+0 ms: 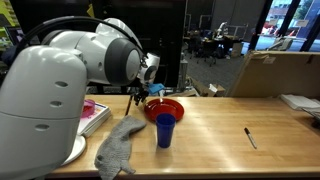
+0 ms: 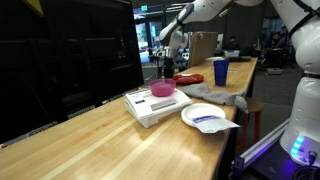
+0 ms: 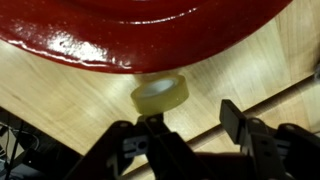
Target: Move the cup to the right then place the tape on the plate
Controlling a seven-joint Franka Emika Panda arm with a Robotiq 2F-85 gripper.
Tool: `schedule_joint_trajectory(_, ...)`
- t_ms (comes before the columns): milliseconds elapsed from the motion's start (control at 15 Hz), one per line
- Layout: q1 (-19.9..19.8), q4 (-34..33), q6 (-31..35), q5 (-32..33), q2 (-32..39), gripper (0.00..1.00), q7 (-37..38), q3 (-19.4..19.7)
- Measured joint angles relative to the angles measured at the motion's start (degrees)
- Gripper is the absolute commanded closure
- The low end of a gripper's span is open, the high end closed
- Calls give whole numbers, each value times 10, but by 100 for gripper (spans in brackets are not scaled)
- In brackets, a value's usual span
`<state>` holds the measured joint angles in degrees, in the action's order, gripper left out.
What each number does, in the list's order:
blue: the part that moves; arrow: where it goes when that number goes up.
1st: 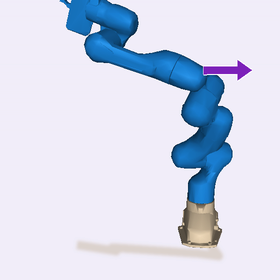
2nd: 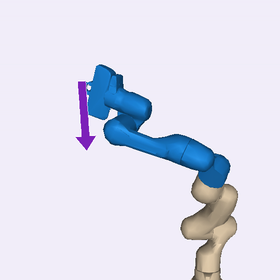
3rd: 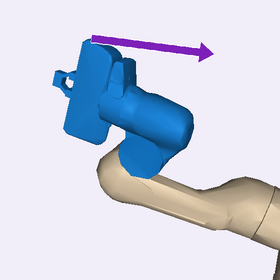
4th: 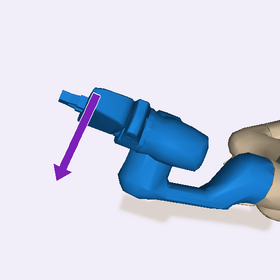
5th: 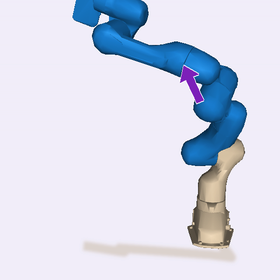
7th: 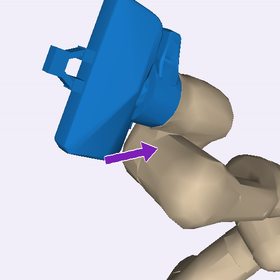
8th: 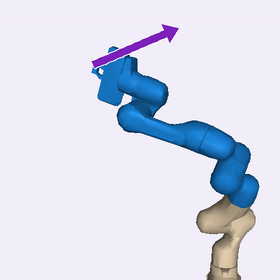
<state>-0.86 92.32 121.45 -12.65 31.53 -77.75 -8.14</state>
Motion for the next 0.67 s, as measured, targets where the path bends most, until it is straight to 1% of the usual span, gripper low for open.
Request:
schedule_joint_trajectory(67, 0, 0, 0, 0, 0, 2, 0, -1)
schedule_joint_trajectory(200, 0, 0, 0, 0, 0, 0, 0, -3)
schedule_joint_trajectory(667, 0, -2, 0, -1, -14, 0, 0, -16)
